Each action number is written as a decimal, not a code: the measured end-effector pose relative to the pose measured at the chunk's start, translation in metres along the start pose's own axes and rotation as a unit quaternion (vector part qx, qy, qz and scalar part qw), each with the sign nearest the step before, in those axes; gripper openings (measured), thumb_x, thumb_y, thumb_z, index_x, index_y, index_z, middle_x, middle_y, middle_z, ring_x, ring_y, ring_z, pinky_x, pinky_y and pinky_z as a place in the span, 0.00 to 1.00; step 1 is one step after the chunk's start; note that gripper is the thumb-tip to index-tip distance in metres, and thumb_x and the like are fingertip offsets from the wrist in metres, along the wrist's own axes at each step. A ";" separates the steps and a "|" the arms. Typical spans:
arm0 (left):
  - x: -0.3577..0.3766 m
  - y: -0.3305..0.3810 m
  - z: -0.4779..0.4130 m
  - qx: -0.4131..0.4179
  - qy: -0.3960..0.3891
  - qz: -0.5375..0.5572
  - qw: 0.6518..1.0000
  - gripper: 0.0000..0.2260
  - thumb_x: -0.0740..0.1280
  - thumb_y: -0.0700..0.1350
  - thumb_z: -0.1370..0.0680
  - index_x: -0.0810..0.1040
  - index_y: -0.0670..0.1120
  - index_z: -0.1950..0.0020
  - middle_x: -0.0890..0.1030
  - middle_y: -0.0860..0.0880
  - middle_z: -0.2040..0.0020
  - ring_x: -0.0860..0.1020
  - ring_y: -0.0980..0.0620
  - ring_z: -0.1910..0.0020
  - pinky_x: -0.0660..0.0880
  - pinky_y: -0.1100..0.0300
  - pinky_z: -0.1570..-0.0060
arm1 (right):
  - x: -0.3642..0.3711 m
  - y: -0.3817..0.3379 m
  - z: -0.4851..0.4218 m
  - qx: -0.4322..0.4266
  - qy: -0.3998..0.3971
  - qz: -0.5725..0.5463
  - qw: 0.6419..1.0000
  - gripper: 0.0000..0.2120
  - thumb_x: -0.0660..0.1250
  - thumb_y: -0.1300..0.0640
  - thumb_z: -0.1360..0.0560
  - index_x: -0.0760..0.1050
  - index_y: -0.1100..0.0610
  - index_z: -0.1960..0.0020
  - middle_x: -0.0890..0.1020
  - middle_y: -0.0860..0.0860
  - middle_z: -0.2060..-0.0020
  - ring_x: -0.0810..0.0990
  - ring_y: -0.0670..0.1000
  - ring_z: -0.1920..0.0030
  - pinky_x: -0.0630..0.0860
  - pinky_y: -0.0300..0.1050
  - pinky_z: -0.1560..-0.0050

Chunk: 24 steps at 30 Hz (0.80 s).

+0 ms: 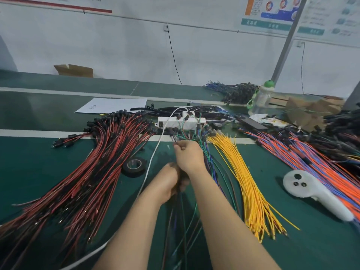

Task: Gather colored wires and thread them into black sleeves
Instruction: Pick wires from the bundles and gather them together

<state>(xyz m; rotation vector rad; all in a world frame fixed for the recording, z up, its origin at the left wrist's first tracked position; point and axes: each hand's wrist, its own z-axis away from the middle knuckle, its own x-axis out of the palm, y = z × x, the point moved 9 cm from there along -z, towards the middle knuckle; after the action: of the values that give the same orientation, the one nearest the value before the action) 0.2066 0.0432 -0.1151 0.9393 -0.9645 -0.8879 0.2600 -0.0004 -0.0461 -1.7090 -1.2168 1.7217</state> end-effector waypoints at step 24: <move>0.035 -0.007 -0.027 0.001 -0.042 0.215 0.976 0.08 0.55 0.40 0.18 0.72 0.40 0.51 0.71 0.51 0.73 0.62 0.60 0.81 0.59 0.69 0.83 | -0.140 0.110 0.014 0.122 0.262 0.122 0.950 0.05 0.61 0.56 0.21 0.74 0.56 0.50 0.80 0.55 0.50 0.75 0.59 0.45 0.67 0.50 0.46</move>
<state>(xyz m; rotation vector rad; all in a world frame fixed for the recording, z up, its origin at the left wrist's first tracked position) 0.2417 0.0157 -0.1196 0.6607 -1.1865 -0.5605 0.2987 -0.1743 -0.0555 -2.0395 -0.5535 1.3339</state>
